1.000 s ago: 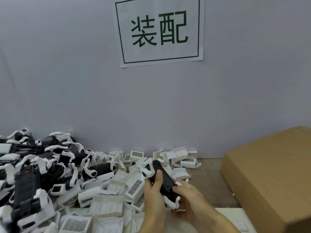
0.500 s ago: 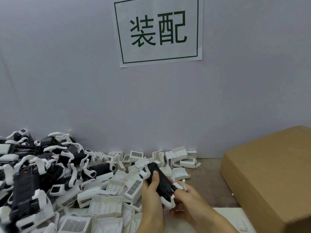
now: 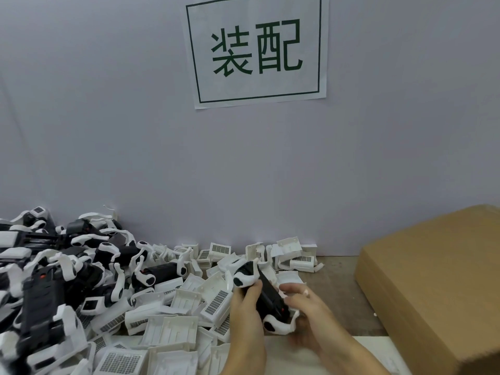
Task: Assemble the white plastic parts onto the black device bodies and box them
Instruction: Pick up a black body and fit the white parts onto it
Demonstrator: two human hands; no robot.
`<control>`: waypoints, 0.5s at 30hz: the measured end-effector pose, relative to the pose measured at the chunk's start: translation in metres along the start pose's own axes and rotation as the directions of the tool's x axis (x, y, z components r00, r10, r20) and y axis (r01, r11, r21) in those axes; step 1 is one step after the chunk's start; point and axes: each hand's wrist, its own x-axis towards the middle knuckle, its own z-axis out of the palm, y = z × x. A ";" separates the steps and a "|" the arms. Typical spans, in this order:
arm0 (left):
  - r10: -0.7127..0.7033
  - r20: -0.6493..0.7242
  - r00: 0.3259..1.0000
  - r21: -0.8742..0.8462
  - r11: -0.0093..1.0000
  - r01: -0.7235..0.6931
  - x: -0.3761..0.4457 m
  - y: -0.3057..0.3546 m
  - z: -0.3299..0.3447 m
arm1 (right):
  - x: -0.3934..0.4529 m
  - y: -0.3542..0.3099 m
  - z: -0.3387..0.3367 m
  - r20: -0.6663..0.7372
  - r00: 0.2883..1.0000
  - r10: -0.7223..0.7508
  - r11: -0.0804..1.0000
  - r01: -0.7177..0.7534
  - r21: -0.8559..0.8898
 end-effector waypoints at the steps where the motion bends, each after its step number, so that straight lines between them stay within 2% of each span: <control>1: 0.045 -0.021 0.999 0.033 0.998 -0.044 -0.001 0.001 0.000 | 0.000 0.000 -0.002 -0.039 0.998 -0.039 0.998 0.037 -0.049; 5: 0.183 -0.071 0.981 0.171 0.971 -0.169 0.000 0.002 -0.002 | -0.005 0.000 -0.003 -0.122 0.942 -0.312 0.929 0.275 -0.249; 10: 0.216 0.019 0.976 0.338 0.918 -0.210 0.002 -0.002 -0.002 | -0.008 0.000 0.009 0.038 0.864 -0.502 0.749 0.457 -0.479; 11: 0.194 0.020 0.981 0.324 0.927 -0.190 0.002 -0.002 -0.002 | -0.008 -0.001 0.010 0.060 0.850 -0.524 0.719 0.479 -0.504; 13: 0.090 0.010 0.996 0.192 0.977 -0.091 0.000 0.000 -0.002 | -0.009 -0.003 0.012 0.080 0.830 -0.551 0.673 0.500 -0.545; 15: -0.029 0.031 0.999 0.070 0.997 0.027 -0.003 0.001 0.000 | -0.010 -0.004 0.013 0.092 0.844 -0.528 0.607 0.451 -0.654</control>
